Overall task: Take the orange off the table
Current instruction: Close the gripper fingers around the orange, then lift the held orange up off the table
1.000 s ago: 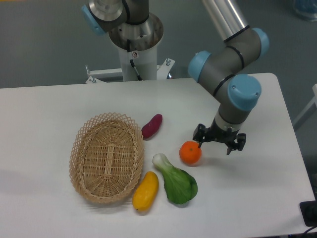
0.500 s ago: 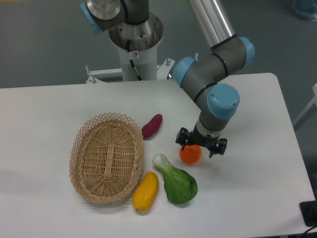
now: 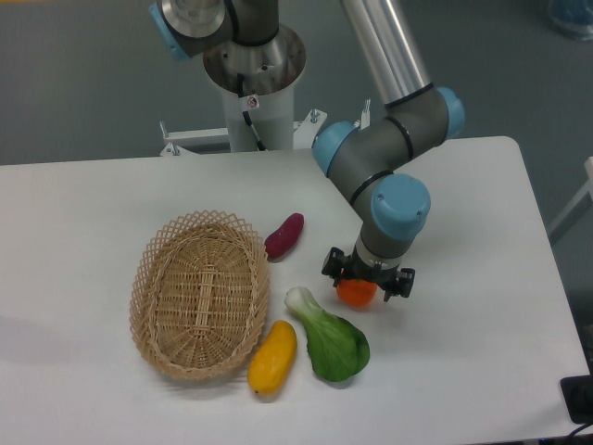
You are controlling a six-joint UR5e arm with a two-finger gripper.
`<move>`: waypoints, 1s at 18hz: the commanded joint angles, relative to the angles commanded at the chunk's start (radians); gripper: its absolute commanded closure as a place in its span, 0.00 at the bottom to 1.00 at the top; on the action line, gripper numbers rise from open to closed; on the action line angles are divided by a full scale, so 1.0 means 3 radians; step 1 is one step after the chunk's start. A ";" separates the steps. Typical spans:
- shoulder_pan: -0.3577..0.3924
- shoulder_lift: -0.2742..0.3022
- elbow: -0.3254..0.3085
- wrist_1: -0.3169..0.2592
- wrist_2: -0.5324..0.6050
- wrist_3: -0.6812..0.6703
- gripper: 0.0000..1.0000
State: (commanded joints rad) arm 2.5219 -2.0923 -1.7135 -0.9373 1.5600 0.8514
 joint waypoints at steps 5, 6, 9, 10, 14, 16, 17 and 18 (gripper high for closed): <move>0.0000 -0.0005 0.0010 -0.0005 0.0000 0.0005 0.41; 0.0000 0.0005 0.0010 -0.0005 0.0005 0.0005 0.53; 0.0005 0.0046 0.0020 -0.0010 0.0000 0.0005 0.61; 0.0005 0.0081 0.0041 -0.0035 -0.0005 0.0015 0.61; 0.0087 0.0220 0.0051 -0.0071 -0.0035 0.0046 0.61; 0.0133 0.0261 0.0117 -0.0061 -0.0041 0.0056 0.61; 0.0178 0.0261 0.0219 -0.0061 -0.0046 0.0061 0.61; 0.0229 0.0271 0.0276 -0.0066 -0.0066 0.0061 0.61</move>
State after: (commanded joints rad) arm 2.5907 -2.0111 -1.6308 -0.9572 1.5402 0.8698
